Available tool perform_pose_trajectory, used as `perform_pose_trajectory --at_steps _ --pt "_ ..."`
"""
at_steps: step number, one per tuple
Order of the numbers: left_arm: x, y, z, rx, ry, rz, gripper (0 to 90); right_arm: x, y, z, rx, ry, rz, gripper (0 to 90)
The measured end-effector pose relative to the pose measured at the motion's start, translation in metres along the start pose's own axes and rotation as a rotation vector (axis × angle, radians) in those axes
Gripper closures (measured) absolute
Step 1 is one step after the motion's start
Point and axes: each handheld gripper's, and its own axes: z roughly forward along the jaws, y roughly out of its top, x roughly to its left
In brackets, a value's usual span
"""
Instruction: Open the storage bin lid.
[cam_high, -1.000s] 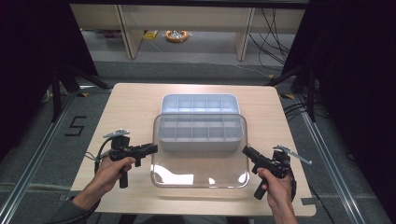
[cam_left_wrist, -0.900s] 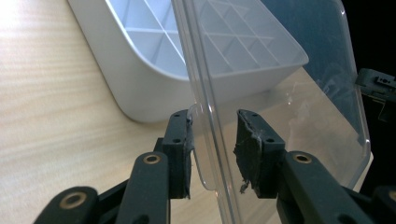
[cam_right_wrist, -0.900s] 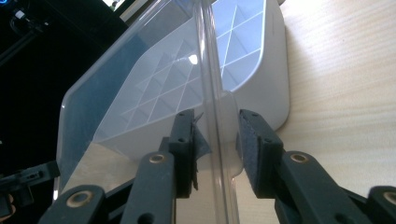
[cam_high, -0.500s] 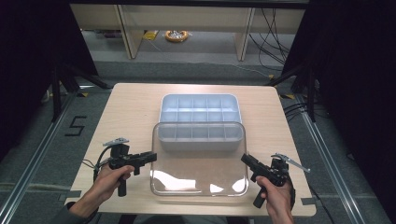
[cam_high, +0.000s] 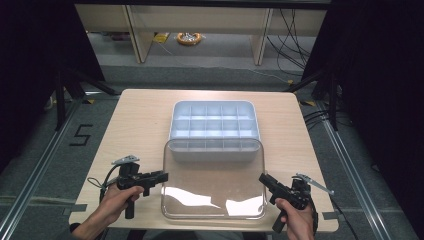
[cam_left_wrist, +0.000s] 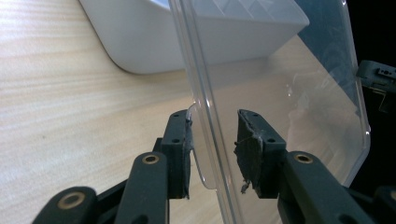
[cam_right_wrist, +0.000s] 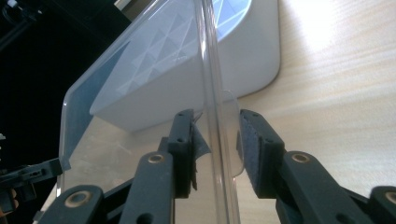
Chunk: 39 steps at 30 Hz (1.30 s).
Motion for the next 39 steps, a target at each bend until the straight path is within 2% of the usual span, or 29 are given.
perform_pose_trajectory --at_steps 3,4,6,7,8,10,11,12,13,14,15,16,17,18,22,23,24,25,26,27,28,29,30,33,35,36,37,38,39 --pt "0.0 -0.002 0.001 0.007 -0.002 0.004 64.0 0.003 -0.002 -0.003 0.016 -0.002 0.06 67.3" --pt "-0.001 -0.003 0.001 0.008 -0.001 0.003 64.0 0.0 -0.003 -0.002 0.017 -0.015 0.04 67.3" --pt "-0.001 -0.005 0.001 0.015 0.0 0.008 63.8 -0.001 -0.006 -0.004 0.015 -0.007 0.029 67.3" --pt "0.0 -0.006 0.001 0.021 -0.001 0.011 63.8 0.002 -0.008 -0.005 0.023 0.013 0.078 67.2" --pt "0.0 -0.007 0.002 0.026 -0.001 0.009 63.7 -0.001 -0.009 -0.004 0.013 -0.019 0.026 67.1" --pt "0.0 -0.01 0.003 0.04 0.001 0.017 63.5 0.0 -0.009 -0.006 0.025 -0.011 0.044 66.8" --pt "0.0 -0.011 0.003 0.046 -0.003 0.015 63.2 0.001 -0.012 -0.006 0.03 -0.028 0.061 66.7" --pt "0.0 -0.013 0.003 0.051 -0.005 0.007 63.2 0.001 -0.013 -0.007 0.026 -0.016 0.067 66.7" --pt "0.0 -0.013 0.003 0.053 -0.005 0.007 63.3 -0.001 -0.012 -0.008 0.026 -0.021 0.028 66.7" --pt "0.0 -0.013 0.003 0.053 -0.005 0.007 63.3 0.001 -0.013 -0.008 0.032 -0.015 0.072 66.7" --pt "0.0 -0.014 0.003 0.053 -0.005 0.012 63.3 -0.001 -0.014 -0.009 0.026 -0.027 0.027 66.7" --pt "-0.001 -0.015 0.002 0.053 -0.005 0.014 63.2 -0.002 -0.014 -0.01 0.025 -0.024 0.01 66.7" --pt "-0.001 -0.015 0.001 0.054 -0.009 0.014 63.2 0.0 -0.016 -0.01 0.035 0.002 0.069 66.7" --pt "-0.002 -0.016 0.001 0.05 -0.012 0.006 63.2 -0.003 -0.017 -0.009 0.029 -0.007 0.034 66.7" --pt "-0.002 -0.019 -0.003 0.057 -0.02 0.015 63.3 -0.003 -0.021 -0.009 0.044 -0.025 0.05 66.7" --pt "-0.002 -0.021 -0.002 0.059 -0.017 0.011 63.3 -0.003 -0.022 -0.01 0.045 -0.014 0.05 66.7" --pt "-0.001 -0.022 -0.002 0.066 -0.014 0.015 63.2 -0.004 -0.023 -0.01 0.048 -0.013 0.036 66.7" --pt "-0.001 -0.024 -0.002 0.071 -0.014 0.01 63.2 -0.001 -0.024 -0.01 0.055 -0.016 0.07 66.7" --pt "-0.001 -0.025 -0.001 0.077 -0.015 0.012 63.2 -0.004 -0.024 -0.01 0.05 -0.031 0.014 66.7" --pt "0.0 -0.025 0.0 0.083 -0.011 0.017 63.3 -0.003 -0.025 -0.009 0.059 -0.034 0.05 66.7" --pt "0.0 -0.026 0.0 0.085 -0.006 0.019 63.3 -0.003 -0.025 -0.009 0.059 -0.034 0.05 66.7" --pt "-0.001 -0.027 0.001 0.085 -0.002 0.019 63.2 -0.006 -0.026 -0.008 0.061 -0.047 0.008 66.7" --pt "0.0 -0.028 0.002 0.091 0.001 0.021 62.5 -0.007 -0.028 -0.007 0.06 -0.029 0.006 66.7" --pt "0.001 -0.029 0.003 0.103 -0.002 0.013 62.3 -0.006 -0.028 -0.008 0.081 -0.055 0.01 66.7" --pt "0.0 -0.03 0.003 0.104 -0.002 0.023 62.1 -0.008 -0.029 -0.008 0.084 -0.045 0.005 66.6" --pt "-0.001 -0.03 0.003 0.106 0.002 0.03 61.9 -0.005 -0.031 -0.006 0.084 -0.054 0.05 66.6" --pt "-0.001 -0.03 0.004 0.106 0.001 0.029 61.8 -0.006 -0.031 -0.006 0.092 -0.06 0.06 66.6" --pt "-0.001 -0.03 0.004 0.111 0.001 0.03 61.7 -0.009 -0.031 -0.006 0.094 -0.066 0.012 66.6" --pt "0.0 -0.03 0.004 0.118 -0.001 0.029 61.7 -0.009 -0.031 -0.006 0.094 -0.066 0.012 66.6"
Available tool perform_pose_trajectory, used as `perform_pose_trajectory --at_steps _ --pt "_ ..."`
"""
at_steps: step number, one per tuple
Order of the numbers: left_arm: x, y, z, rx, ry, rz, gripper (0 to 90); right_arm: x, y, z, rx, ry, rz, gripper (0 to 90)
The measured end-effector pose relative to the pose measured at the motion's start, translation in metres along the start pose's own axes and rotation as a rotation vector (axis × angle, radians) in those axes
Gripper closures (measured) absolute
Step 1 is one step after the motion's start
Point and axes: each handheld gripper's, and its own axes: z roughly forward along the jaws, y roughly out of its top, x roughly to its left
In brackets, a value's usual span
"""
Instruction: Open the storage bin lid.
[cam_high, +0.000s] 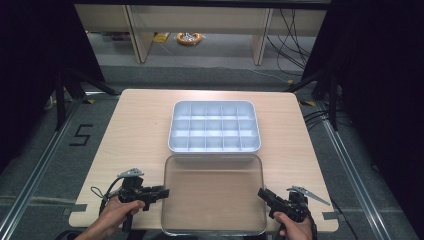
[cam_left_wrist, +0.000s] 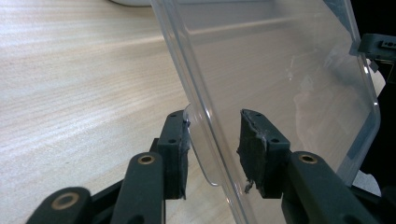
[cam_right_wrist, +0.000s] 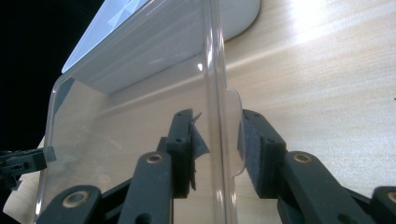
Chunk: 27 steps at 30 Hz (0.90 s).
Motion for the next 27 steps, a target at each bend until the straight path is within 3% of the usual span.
perform_pose_trajectory --at_steps 1,3,4,9,10,11,13,14,15,17,18,19,21,22,23,24,26,27 --pt "0.001 0.0 0.001 0.001 -0.003 -0.003 61.5 0.0 0.0 0.0 0.004 0.019 0.008 66.6" --pt "0.003 0.0 0.002 0.016 -0.008 -0.01 61.2 -0.002 -0.001 0.002 0.005 -0.003 -0.012 66.6" --pt "0.004 -0.001 0.003 0.018 -0.014 -0.016 61.1 -0.003 -0.001 0.002 0.004 0.017 -0.009 66.6" --pt "0.006 0.0 0.007 0.042 -0.017 -0.01 60.0 -0.005 -0.003 0.006 0.032 -0.012 -0.005 66.2" --pt "0.006 0.0 0.007 0.05 -0.013 -0.006 58.7 -0.006 -0.003 0.006 0.045 -0.037 -0.005 65.8" --pt "0.006 -0.001 0.01 0.062 -0.008 0.004 57.9 -0.006 -0.004 0.009 0.051 -0.039 0.02 65.7" --pt "0.005 -0.002 0.011 0.063 -0.007 -0.003 56.9 -0.006 -0.004 0.01 0.043 -0.042 0.004 65.2" --pt "0.005 -0.002 0.012 0.068 -0.006 0.002 56.7 -0.004 -0.004 0.009 0.068 -0.032 0.052 65.1" --pt "0.005 -0.002 0.012 0.072 -0.007 0.005 56.5 -0.008 -0.004 0.01 0.058 -0.043 -0.003 64.9" --pt "0.004 -0.002 0.013 0.069 0.0 0.01 56.2 -0.008 -0.004 0.01 0.062 -0.048 -0.005 64.7" --pt "0.003 -0.002 0.013 0.074 0.006 0.013 55.7 -0.007 -0.004 0.01 0.067 -0.037 0.017 64.5" --pt "0.003 -0.002 0.014 0.073 0.013 0.02 54.9 -0.004 -0.005 0.01 0.086 -0.041 0.065 64.2" --pt "0.002 -0.003 0.015 0.071 0.028 0.023 54.0 -0.001 -0.005 0.011 0.117 -0.062 0.11 63.0" --pt "0.002 -0.002 0.016 0.079 0.018 0.027 53.7 0.004 -0.004 0.009 0.153 -0.088 0.179 62.6" --pt "0.002 -0.002 0.016 0.078 0.022 0.032 53.7 0.004 -0.004 0.009 0.153 -0.088 0.179 62.6" --pt "0.001 -0.002 0.016 0.08 0.024 0.04 52.4 -0.004 -0.005 0.012 0.117 -0.059 0.084 61.3" --pt "0.0 -0.002 0.017 0.08 0.019 0.039 49.8 -0.002 -0.005 0.012 0.119 -0.056 0.103 60.2" --pt "0.0 -0.001 0.017 0.083 0.022 0.038 43.4 -0.006 -0.005 0.015 0.098 -0.062 0.059 58.3"
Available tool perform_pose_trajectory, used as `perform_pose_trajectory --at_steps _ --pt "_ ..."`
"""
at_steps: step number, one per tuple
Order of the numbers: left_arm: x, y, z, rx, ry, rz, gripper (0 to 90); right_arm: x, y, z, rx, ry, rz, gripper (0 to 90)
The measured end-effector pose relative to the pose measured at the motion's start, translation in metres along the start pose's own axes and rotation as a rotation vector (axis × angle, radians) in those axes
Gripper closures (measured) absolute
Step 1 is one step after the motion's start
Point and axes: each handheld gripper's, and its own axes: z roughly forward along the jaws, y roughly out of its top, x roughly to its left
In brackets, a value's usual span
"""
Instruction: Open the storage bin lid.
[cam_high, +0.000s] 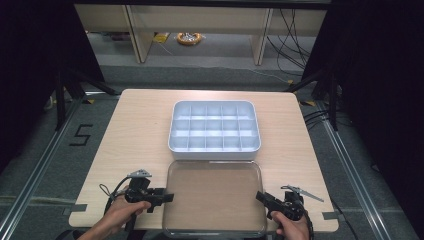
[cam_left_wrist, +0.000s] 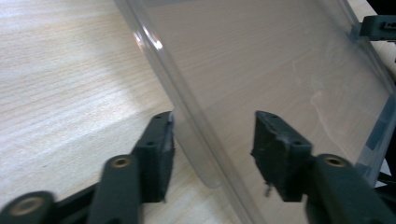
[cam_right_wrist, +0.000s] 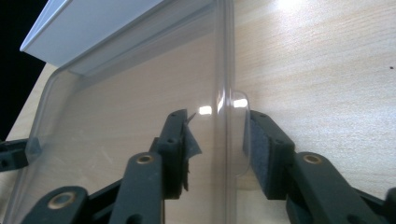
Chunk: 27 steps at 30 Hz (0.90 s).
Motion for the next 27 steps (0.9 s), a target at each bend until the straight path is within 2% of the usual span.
perform_pose_trajectory --at_steps 1,2,3,5,8,12,13,15,17,18,19,20,21,22,23,24,25,26,27 --pt "-0.001 0.0 0.0 -0.006 0.009 -0.004 39.1 -0.002 0.001 0.0 -0.009 -0.007 -0.028 55.4" --pt "-0.001 0.001 0.0 -0.009 0.023 -0.009 39.1 -0.002 0.001 0.0 -0.009 -0.007 -0.028 55.4" --pt "0.0 0.002 -0.002 -0.011 0.024 -0.021 35.2 0.0 0.003 -0.002 -0.026 -0.014 -0.015 53.8" --pt "0.003 0.004 -0.006 -0.029 0.022 -0.023 34.0 -0.002 0.005 -0.002 -0.043 -0.028 -0.029 52.8" --pt "0.007 0.005 -0.01 -0.066 0.024 -0.055 33.4 -0.005 0.007 -0.005 -0.06 -0.014 -0.019 51.2" --pt "0.008 0.006 -0.013 -0.077 0.02 -0.055 32.9 -0.001 0.008 -0.006 -0.069 -0.002 0.009 48.6" --pt "0.007 0.006 -0.013 -0.073 0.016 -0.048 32.9 -0.002 0.009 -0.006 -0.097 0.002 -0.03 47.9" --pt "0.006 0.005 -0.013 -0.075 0.011 -0.045 32.1 -0.002 0.011 -0.008 -0.109 -0.006 -0.095 45.5" --pt "0.005 0.005 -0.013 -0.08 0.008 -0.038 31.8 0.0 0.011 -0.009 -0.111 0.001 -0.079 44.5" --pt "0.004 0.005 -0.014 -0.088 0.005 -0.035 31.6 -0.001 0.013 -0.011 -0.124 0.008 -0.111 43.9" --pt "0.004 0.005 -0.014 -0.091 0.003 -0.037 31.4 0.003 0.013 -0.013 -0.133 0.007 -0.099 43.4" --pt "0.004 0.005 -0.015 -0.095 0.003 -0.031 31.0 0.001 0.014 -0.013 -0.16 0.003 -0.15 42.7" --pt "0.004 0.006 -0.015 -0.099 -0.004 -0.026 30.2 0.003 0.014 -0.014 -0.168 -0.003 -0.156 41.6" --pt "0.005 0.006 -0.017 -0.089 -0.007 -0.001 28.9 0.006 0.014 -0.017 -0.153 0.001 -0.158 40.4" --pt "0.003 0.006 -0.016 -0.106 -0.012 -0.013 28.5 0.005 0.014 -0.017 -0.167 -0.005 -0.203 39.7" --pt "0.003 0.006 -0.017 -0.112 -0.015 -0.01 28.5 0.005 0.014 -0.017 -0.167 -0.005 -0.203 39.7" --pt "0.002 0.006 -0.017 -0.119 -0.018 -0.008 27.8 0.01 0.013 -0.018 -0.161 -0.005 -0.178 38.8" --pt "0.002 0.006 -0.018 -0.126 -0.016 -0.001 27.4 0.008 0.014 -0.018 -0.161 -0.006 -0.229 37.2" --pt "0.001 0.006 -0.019 -0.13 -0.014 0.011 26.9 0.009 0.013 -0.018 -0.163 0.001 -0.235 36.4"
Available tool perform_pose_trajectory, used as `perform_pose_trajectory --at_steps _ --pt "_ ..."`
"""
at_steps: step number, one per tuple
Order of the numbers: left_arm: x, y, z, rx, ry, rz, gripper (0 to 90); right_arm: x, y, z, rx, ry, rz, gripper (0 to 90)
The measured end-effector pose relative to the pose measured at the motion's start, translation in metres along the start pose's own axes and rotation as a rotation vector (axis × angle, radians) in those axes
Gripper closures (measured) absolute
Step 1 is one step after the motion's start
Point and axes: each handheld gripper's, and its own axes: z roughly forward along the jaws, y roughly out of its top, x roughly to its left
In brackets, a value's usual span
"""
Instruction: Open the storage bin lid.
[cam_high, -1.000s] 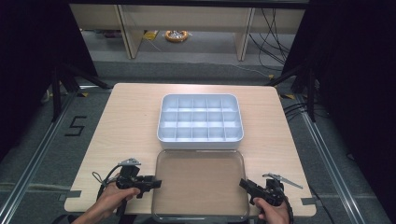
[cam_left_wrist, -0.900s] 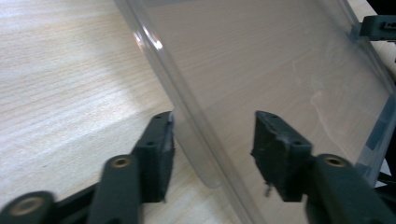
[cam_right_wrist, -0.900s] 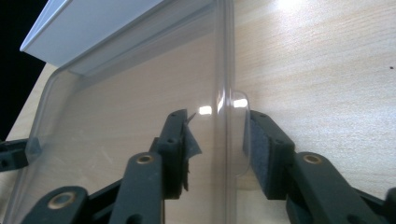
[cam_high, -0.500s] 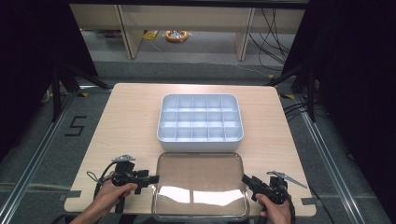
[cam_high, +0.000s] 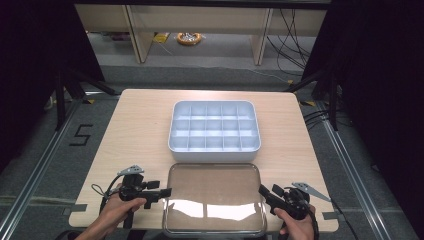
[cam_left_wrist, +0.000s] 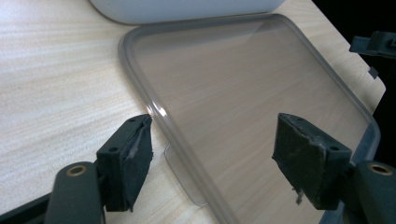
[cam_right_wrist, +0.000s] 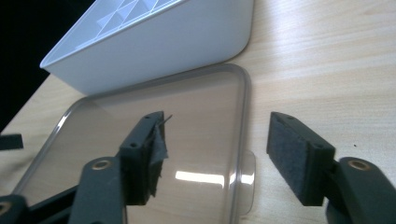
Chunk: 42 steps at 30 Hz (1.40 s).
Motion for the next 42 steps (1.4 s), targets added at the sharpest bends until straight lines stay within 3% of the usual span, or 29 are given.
perform_pose_trajectory --at_steps 2,3,6,8,9,10,12,14,15,17,20,22,24,25,27,28,29,33,34,39,40,42 --pt "-0.002 0.0 -0.002 -0.011 -0.002 0.008 26.4 0.006 0.0 -0.002 0.014 -0.018 0.012 35.6" --pt "-0.002 0.0 -0.003 -0.014 -0.006 0.019 25.8 0.005 0.001 -0.001 0.003 -0.011 -0.032 35.1" --pt "-0.002 -0.001 -0.005 -0.019 -0.006 0.036 24.1 0.008 0.0 -0.002 -0.014 -0.03 -0.071 33.7" --pt "-0.002 -0.002 -0.006 -0.015 -0.005 0.038 23.9 0.009 -0.001 -0.002 -0.018 -0.033 -0.068 33.8" --pt "-0.002 -0.002 -0.007 -0.014 -0.007 0.038 23.7 0.011 -0.001 -0.004 0.001 -0.015 -0.048 33.8" --pt "-0.002 -0.003 -0.007 -0.014 -0.007 0.039 23.5 0.014 -0.001 -0.006 0.012 -0.034 -0.027 33.4" --pt "-0.003 -0.003 -0.008 -0.019 -0.012 0.038 22.8 0.012 -0.002 -0.005 -0.019 -0.022 -0.076 33.0" --pt "-0.003 -0.004 -0.009 -0.021 -0.018 0.043 22.4 0.012 -0.002 -0.007 -0.008 -0.035 -0.086 32.8" --pt "-0.003 -0.005 -0.009 -0.028 -0.022 0.043 22.2 0.014 -0.003 -0.009 -0.002 -0.023 -0.053 32.8" --pt "-0.004 -0.005 -0.01 -0.022 -0.022 0.045 21.6 0.012 -0.004 -0.008 -0.017 -0.038 -0.089 32.5" --pt "-0.005 -0.007 -0.01 -0.028 -0.044 0.044 21.2 0.014 -0.005 -0.009 -0.014 -0.03 -0.071 31.6" --pt "-0.006 -0.008 -0.011 -0.027 -0.044 0.044 20.9 0.013 -0.005 -0.01 -0.024 -0.026 -0.113 31.6" --pt "-0.006 -0.008 -0.012 -0.027 -0.052 0.048 20.5 0.018 -0.007 -0.012 -0.012 -0.036 -0.093 31.2" --pt "-0.006 -0.009 -0.013 -0.015 -0.053 0.066 20.3 0.019 -0.008 -0.015 0.007 -0.041 -0.111 30.8" --pt "-0.007 -0.01 -0.014 -0.019 -0.058 0.067 20.1 0.017 -0.009 -0.013 -0.012 -0.02 -0.13 29.1" --pt "-0.008 -0.01 -0.015 -0.022 -0.057 0.065 20.0 0.021 -0.011 -0.015 0.001 -0.028 -0.088 28.4" --pt "-0.008 -0.011 -0.015 -0.022 -0.057 0.073 19.9 0.019 -0.012 -0.015 0.003 -0.019 -0.134 28.2" --pt "-0.011 -0.013 -0.016 -0.042 -0.058 0.064 19.8 0.021 -0.016 -0.017 -0.003 -0.01 -0.142 27.2" --pt "-0.011 -0.013 -0.017 -0.04 -0.054 0.067 19.8 0.022 -0.016 -0.021 0.025 -0.026 -0.147 27.1" --pt "-0.013 -0.017 -0.02 -0.039 -0.057 0.064 19.8 0.028 -0.024 -0.023 0.029 -0.005 -0.105 26.6" --pt "-0.013 -0.018 -0.02 -0.042 -0.061 0.068 19.8 0.026 -0.024 -0.024 0.035 0.004 -0.14 26.6" --pt "-0.015 -0.019 -0.022 -0.04 -0.053 0.067 19.8 0.027 -0.026 -0.024 0.039 0.003 -0.15 26.6"
